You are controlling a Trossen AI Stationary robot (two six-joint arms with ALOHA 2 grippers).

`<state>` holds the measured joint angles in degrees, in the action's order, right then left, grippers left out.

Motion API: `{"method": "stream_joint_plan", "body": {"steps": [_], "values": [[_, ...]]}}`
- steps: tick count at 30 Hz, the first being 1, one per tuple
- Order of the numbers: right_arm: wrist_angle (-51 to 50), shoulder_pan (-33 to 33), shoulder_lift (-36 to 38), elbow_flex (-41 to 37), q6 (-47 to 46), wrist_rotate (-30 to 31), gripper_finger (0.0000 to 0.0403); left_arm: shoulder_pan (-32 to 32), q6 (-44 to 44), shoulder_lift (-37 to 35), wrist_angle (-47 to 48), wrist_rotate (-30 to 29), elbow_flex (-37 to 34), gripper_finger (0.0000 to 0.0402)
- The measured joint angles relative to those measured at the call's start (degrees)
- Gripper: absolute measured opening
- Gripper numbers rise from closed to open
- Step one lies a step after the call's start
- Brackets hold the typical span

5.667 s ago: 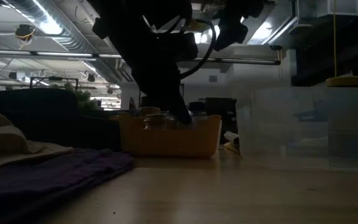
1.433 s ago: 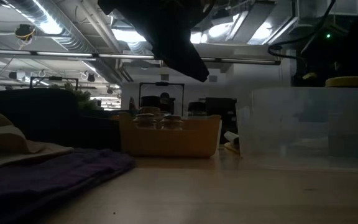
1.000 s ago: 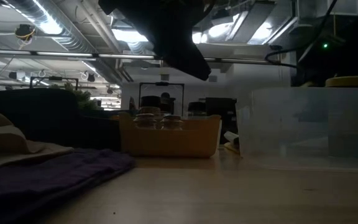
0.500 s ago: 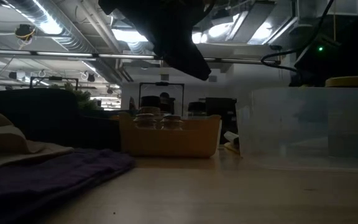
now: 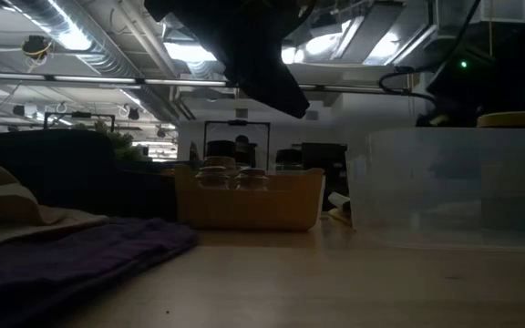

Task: Sort spices by type
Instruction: Put the yellow seasoning bottle into the bottom transparent bin

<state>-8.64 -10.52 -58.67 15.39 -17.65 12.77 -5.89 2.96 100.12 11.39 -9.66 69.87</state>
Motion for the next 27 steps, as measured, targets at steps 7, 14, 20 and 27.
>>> {"method": "stream_joint_plan", "body": {"steps": [7,14,20,27], "values": [[-13.53,0.00,0.00,9.17,-0.01,-3.46,0.0233,0.00,-0.20,0.00,-0.01,-0.01,0.00,0.0221],[-26.01,0.00,0.01,19.85,-0.07,-9.83,0.0240,0.00,-3.60,0.00,-0.79,-0.15,0.00,0.0221],[-26.55,0.07,0.02,26.47,-0.73,-21.15,0.0233,0.04,-7.10,0.52,-6.87,-3.08,-0.15,0.0221],[-28.67,0.99,0.02,28.88,-4.49,-29.69,0.0238,0.04,-12.00,0.63,-7.53,-4.75,-0.15,0.0221]]}}
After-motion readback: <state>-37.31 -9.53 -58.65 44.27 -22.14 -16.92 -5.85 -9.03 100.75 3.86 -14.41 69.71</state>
